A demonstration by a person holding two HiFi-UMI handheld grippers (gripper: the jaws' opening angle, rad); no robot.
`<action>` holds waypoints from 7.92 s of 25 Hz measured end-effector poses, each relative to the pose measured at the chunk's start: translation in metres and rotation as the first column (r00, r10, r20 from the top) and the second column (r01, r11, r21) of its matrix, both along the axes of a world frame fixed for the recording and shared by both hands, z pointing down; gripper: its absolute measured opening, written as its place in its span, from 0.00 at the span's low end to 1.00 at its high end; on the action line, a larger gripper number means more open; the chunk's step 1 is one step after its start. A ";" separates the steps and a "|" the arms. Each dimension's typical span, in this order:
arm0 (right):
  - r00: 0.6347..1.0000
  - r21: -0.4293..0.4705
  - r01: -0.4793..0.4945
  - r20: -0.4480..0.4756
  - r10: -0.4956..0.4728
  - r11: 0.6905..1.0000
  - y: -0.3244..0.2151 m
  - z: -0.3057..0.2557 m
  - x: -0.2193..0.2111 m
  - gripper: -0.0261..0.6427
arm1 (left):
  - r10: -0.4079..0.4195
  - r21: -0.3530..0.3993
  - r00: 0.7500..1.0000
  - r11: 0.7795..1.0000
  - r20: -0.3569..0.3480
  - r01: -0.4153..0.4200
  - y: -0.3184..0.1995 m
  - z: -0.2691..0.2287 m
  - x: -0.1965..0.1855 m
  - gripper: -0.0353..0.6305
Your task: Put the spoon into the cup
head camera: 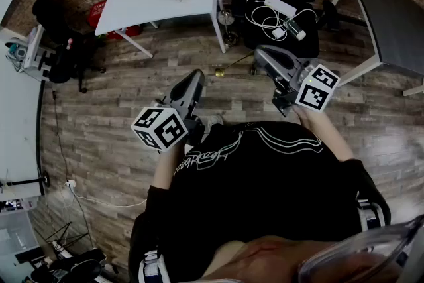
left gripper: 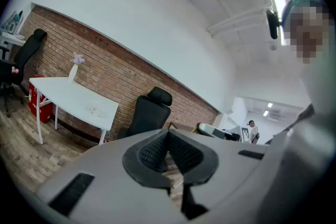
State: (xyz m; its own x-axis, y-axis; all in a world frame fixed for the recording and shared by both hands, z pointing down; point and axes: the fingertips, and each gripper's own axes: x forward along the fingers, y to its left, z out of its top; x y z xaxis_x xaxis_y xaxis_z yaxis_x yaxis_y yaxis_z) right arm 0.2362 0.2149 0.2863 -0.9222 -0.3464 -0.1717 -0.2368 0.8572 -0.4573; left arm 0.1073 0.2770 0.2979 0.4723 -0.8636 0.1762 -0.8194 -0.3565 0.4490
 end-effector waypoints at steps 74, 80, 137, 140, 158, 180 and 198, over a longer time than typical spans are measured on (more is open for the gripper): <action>0.992 -0.169 -0.102 -0.086 0.088 0.980 -0.412 0.050 -0.294 0.04 | 0.070 -0.138 0.997 0.987 -0.045 -0.076 -0.418 0.067 -0.303 0.06; 0.993 -0.182 -0.086 -0.101 0.069 0.980 -0.434 0.059 -0.305 0.04 | 0.044 -0.159 0.997 0.986 -0.059 -0.053 -0.437 0.077 -0.314 0.06; 0.938 -0.355 0.022 -0.316 -0.142 0.935 -0.551 0.216 -0.378 0.04 | -0.150 -0.389 0.985 0.915 -0.082 0.107 -0.531 0.172 -0.362 0.06; 0.935 -0.349 0.022 -0.325 -0.143 0.937 -0.551 0.219 -0.379 0.04 | -0.149 -0.389 0.985 0.915 -0.081 0.106 -0.532 0.173 -0.361 0.06; 0.950 -0.381 0.032 -0.275 -0.146 0.924 -0.555 0.224 -0.379 0.04 | -0.121 -0.392 0.989 0.917 -0.086 0.078 -0.534 0.173 -0.350 0.06; 0.988 -0.240 -0.074 -0.147 0.039 0.968 -0.535 0.141 -0.330 0.13 | -0.087 -0.301 0.994 0.951 -0.065 0.064 -0.489 0.130 -0.333 0.06; 0.964 -0.064 0.146 -0.214 -0.156 0.987 -0.425 0.078 -0.342 0.04 | -0.052 -0.156 0.997 0.987 -0.063 0.042 -0.445 0.074 -0.319 0.06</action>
